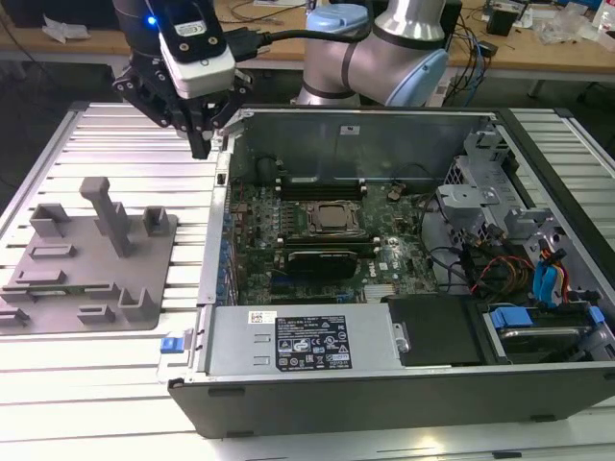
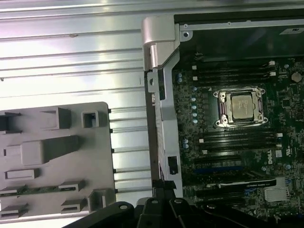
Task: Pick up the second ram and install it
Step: 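Reach for the second ram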
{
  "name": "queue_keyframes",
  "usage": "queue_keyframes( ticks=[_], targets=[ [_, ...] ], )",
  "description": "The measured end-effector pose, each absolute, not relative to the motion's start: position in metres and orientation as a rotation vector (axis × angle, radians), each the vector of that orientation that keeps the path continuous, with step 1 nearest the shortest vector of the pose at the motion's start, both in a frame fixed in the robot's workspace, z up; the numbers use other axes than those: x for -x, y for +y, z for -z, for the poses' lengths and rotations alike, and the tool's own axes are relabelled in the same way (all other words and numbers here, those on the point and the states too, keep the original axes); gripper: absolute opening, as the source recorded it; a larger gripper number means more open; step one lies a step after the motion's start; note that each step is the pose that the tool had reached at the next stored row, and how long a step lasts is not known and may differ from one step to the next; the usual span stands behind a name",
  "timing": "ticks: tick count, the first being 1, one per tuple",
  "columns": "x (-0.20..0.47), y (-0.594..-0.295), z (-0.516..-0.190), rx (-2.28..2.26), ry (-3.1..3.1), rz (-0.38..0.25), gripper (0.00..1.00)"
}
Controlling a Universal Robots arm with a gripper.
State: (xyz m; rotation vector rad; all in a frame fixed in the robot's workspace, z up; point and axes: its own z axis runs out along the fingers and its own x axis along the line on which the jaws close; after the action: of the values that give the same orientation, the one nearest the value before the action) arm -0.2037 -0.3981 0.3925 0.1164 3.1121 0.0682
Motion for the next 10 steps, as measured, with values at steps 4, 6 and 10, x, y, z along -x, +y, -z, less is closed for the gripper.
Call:
queue_keyframes(
  ticks=[4,6,10],
  targets=[
    [0.216,-0.398,-0.392,-0.117,3.112,-0.068,0.08],
    [0.226,-0.398,-0.39,-0.116,3.112,-0.068,0.08],
    [0.239,-0.398,-0.388,-0.116,3.112,-0.068,0.08]
  ],
)
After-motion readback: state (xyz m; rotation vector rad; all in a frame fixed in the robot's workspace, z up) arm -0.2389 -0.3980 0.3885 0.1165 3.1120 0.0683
